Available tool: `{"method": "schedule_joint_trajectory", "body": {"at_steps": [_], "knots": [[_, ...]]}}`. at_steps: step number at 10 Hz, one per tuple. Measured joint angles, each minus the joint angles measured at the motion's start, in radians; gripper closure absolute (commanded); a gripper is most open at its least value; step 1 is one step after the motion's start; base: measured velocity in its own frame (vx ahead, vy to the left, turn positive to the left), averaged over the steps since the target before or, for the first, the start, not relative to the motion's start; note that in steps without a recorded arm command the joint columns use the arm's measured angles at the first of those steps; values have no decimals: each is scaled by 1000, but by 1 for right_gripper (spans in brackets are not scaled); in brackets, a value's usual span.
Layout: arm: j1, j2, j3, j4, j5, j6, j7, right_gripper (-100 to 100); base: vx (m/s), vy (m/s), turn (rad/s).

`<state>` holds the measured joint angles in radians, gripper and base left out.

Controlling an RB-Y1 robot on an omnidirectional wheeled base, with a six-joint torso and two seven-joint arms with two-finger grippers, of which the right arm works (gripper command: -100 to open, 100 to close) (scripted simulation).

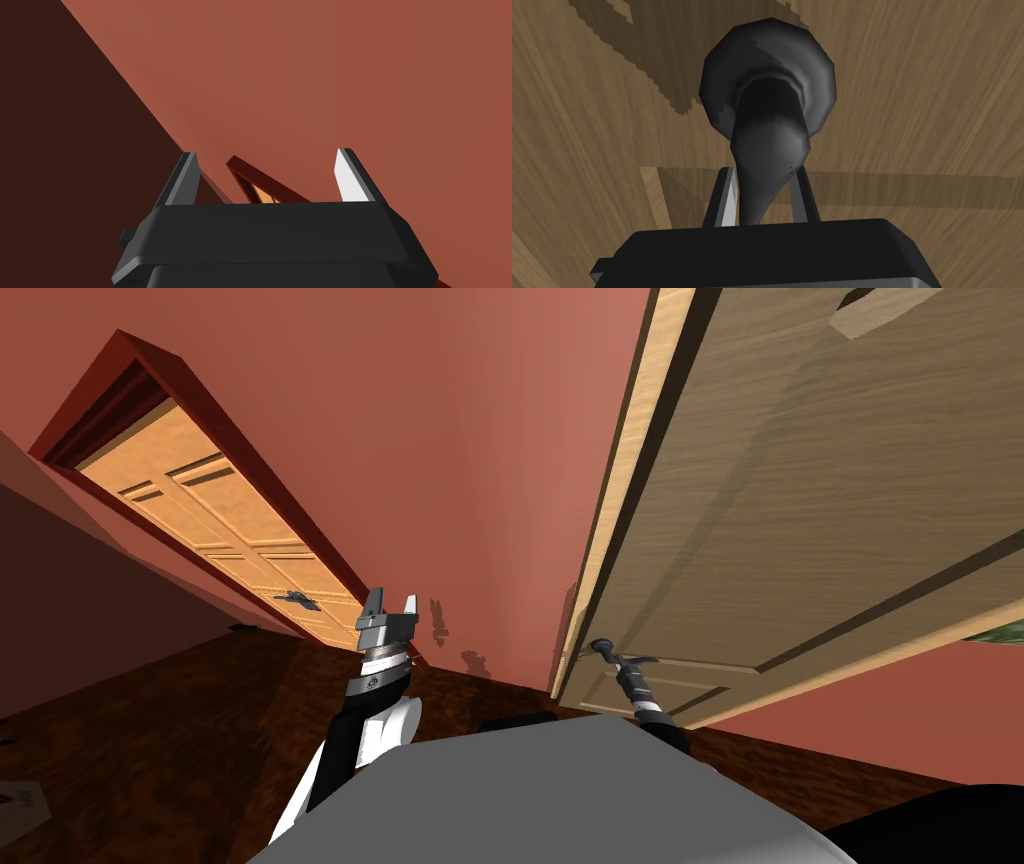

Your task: Pull the door open

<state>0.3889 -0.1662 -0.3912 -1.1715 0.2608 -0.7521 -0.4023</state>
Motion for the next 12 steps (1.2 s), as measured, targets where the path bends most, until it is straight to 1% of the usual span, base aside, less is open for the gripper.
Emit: {"method": "schedule_joint_trajectory", "body": {"at_steps": [1, 2, 4, 6, 7, 9, 11, 12], "knots": [[1, 1, 0, 1, 0, 1, 0, 100, 0, 0, 0], [2, 1, 0, 1, 0, 1, 0, 100, -110, -18, 162], [8, -13, -1, 7, 4, -16, -15, 100, -186, -71, 166], [18, -28, 5, 22, 12, -45, -33, 100, -187, -28, 202], [23, -39, 4, 37, 16, -64, -44, 100, -202, -22, 180], [38, -61, 5, 52, 24, -96, -69, 100, -209, -18, 171], [50, -79, 7, 66, 32, -126, -91, 100, -216, -32, 167], [51, -89, 7, 76, 35, -141, -100, 100, -105, -4, 35]]}}
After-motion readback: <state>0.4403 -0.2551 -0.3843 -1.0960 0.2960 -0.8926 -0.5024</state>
